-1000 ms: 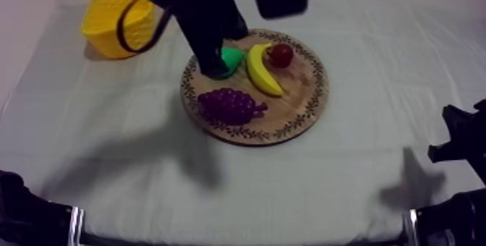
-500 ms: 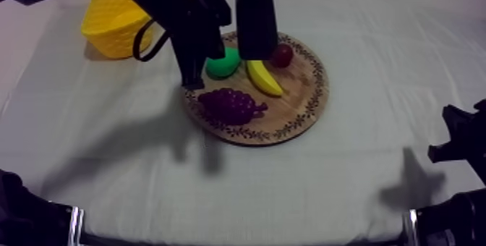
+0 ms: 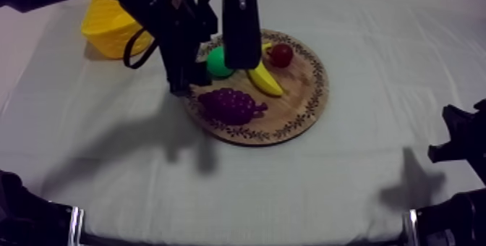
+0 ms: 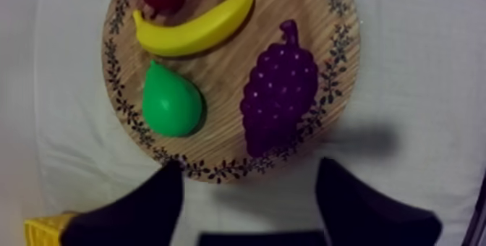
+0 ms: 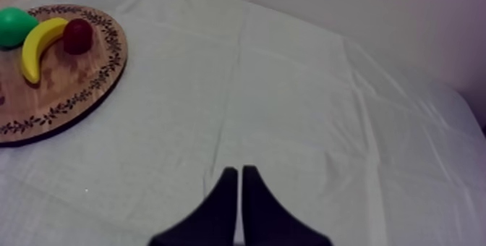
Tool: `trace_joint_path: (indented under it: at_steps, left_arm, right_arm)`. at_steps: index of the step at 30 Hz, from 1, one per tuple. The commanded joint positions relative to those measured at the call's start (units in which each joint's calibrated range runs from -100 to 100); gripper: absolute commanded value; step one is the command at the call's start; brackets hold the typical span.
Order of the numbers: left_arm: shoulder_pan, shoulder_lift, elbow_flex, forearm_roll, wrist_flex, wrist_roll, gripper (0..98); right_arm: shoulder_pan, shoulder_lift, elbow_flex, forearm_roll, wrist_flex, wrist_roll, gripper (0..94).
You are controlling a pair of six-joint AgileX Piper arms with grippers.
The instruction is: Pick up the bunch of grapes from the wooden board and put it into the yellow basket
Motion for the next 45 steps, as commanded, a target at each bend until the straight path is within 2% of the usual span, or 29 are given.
trace_joint_path:
  at_steps: [1,11,21,32,35,45]
  left_arm:
    - [-0.12,-0.06,0.34,0.08,-0.08,0.15,86.6]
    - [-0.35,0.23,3.23,0.21,-1.91,-0.57,94.7]
    - [0.81,4.6,4.44,0.04,-6.26,-0.05,95.4]
    - [1.91,17.22,1.55,0.17,-10.96,-0.13,94.9]
    - [2.22,21.09,-0.76,0.11,-11.15,-0.18,95.2]
    - [2.07,28.04,-8.85,0.31,-5.85,-0.34,96.0]
  right_arm:
    - [0.01,0.02,-0.01,-0.01,0.02,0.01,0.3]
    - [0.01,0.02,-0.01,-0.01,0.02,0.01,0.3]
    - [0.01,0.02,-0.01,-0.01,0.02,0.01,0.3]
    - [0.01,0.02,-0.01,-0.01,0.02,0.01,0.3]
    - [0.01,0.02,-0.01,-0.01,0.02,0.01,0.3]
    - [0.01,0.02,-0.01,-0.01,0.02,0.01,0.3]
